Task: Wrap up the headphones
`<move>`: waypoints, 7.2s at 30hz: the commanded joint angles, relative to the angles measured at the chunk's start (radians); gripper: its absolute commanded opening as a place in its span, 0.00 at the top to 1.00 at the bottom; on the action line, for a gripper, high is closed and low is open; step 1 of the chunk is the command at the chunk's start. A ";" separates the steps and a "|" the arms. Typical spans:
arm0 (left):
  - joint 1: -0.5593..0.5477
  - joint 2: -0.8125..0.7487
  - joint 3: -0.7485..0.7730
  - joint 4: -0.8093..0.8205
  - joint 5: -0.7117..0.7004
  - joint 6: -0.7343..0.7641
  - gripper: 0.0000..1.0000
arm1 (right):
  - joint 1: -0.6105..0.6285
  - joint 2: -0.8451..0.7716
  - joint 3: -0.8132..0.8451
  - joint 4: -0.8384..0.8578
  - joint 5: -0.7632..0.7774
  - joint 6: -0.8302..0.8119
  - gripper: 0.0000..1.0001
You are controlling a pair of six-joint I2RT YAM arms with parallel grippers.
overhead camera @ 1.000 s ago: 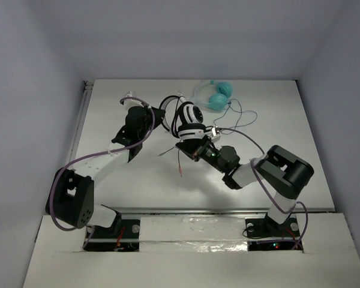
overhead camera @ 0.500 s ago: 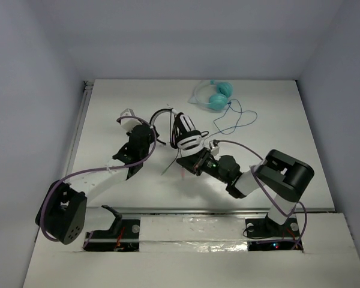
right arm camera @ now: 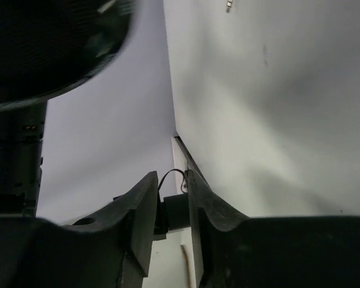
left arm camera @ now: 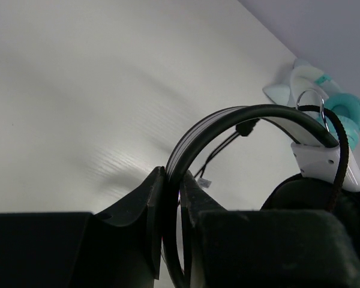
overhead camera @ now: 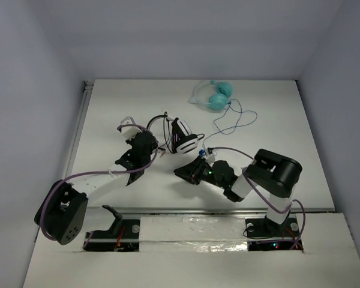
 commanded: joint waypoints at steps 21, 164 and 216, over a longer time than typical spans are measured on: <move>-0.030 -0.331 0.458 -0.391 0.157 0.039 1.00 | 0.044 -0.643 -0.024 -0.326 0.310 -0.792 0.61; -0.383 0.006 -0.037 -0.058 -0.114 -0.113 1.00 | 0.150 0.033 0.753 -1.198 1.019 0.038 0.97; -0.205 0.189 0.018 -0.081 0.084 0.026 0.94 | 0.030 -0.904 0.454 -1.259 0.821 -0.678 1.00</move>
